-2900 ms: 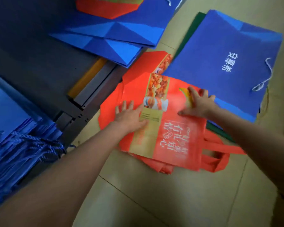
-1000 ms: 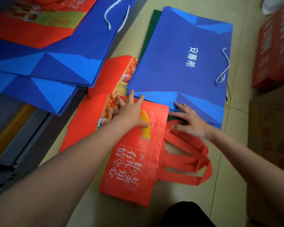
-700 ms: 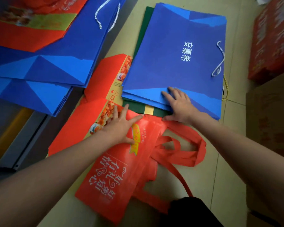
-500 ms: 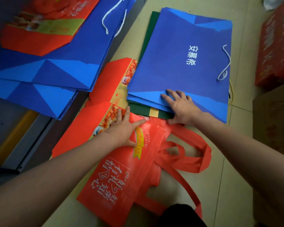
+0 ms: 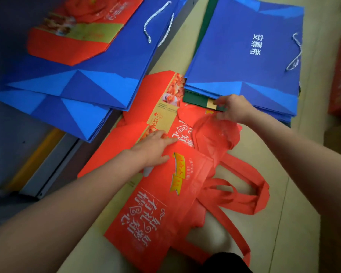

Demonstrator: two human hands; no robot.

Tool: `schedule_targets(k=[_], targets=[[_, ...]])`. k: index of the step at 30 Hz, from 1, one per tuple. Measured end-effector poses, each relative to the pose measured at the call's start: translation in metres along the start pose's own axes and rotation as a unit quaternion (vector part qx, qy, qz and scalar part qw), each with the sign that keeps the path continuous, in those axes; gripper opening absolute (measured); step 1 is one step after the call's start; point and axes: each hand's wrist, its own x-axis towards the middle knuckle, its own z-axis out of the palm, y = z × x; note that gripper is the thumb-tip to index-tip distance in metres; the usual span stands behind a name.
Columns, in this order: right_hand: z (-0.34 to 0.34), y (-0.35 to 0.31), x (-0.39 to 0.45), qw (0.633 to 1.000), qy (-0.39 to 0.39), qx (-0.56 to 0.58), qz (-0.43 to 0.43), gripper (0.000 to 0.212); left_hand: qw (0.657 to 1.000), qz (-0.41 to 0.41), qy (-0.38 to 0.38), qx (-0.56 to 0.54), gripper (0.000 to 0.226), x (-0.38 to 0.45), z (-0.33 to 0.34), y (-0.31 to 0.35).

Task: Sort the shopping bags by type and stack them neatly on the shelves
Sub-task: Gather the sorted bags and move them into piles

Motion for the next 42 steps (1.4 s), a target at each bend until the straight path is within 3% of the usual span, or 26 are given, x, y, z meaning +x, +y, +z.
schedule_targets(k=[4,8,11,14,17,19,23,28,31,34,38,40,42], targets=[[0.000,-0.034,-0.014,0.983,0.004,0.185,-0.017,0.038,0.972,0.072,0.223,0.006,0.044,-0.032,-0.016,-0.010],[-0.007,-0.097,-0.027,0.914,-0.005,0.405,-0.028,0.032,0.908,0.133,0.397,-0.018,0.039,-0.069,-0.040,-0.009],[-0.002,-0.139,-0.032,0.854,-0.050,0.518,-0.012,0.033,0.884,0.114,0.453,0.000,0.038,-0.094,-0.056,-0.019],[0.011,-0.176,-0.031,0.805,-0.079,0.588,0.035,0.050,0.896,-0.042,0.441,0.013,0.047,-0.112,-0.061,-0.046],[0.024,-0.213,-0.022,0.764,-0.063,0.641,0.035,0.042,0.921,-0.228,0.307,-0.071,0.055,-0.126,-0.054,-0.070],[0.032,-0.232,-0.013,0.756,-0.011,0.653,0.038,0.037,0.922,-0.276,0.242,-0.126,0.063,-0.135,-0.049,-0.081],[0.056,-0.262,-0.002,0.814,0.018,0.579,0.047,0.054,0.880,-0.309,0.244,-0.265,0.087,-0.147,-0.047,-0.096],[0.080,-0.291,-0.005,0.736,-0.042,0.672,0.071,0.076,0.872,-0.330,0.249,-0.261,0.077,-0.156,-0.049,-0.107],[0.076,-0.298,0.005,0.750,0.035,0.653,0.102,0.083,0.863,-0.311,0.284,-0.280,0.077,-0.157,-0.045,-0.113],[0.057,-0.293,0.004,0.768,0.110,0.627,0.072,0.082,0.808,-0.287,0.346,-0.380,0.088,-0.153,-0.047,-0.113],[0.013,-0.256,-0.040,0.752,0.142,0.643,0.033,0.069,0.665,-0.271,0.411,-0.561,0.092,-0.143,-0.063,-0.101],[-0.006,-0.224,-0.063,0.751,0.148,0.642,0.032,0.069,0.649,-0.263,0.397,-0.593,0.091,-0.137,-0.068,-0.084],[-0.027,-0.194,-0.081,0.753,0.171,0.633,0.049,0.069,0.664,-0.244,0.373,-0.601,0.090,-0.129,-0.072,-0.061]])
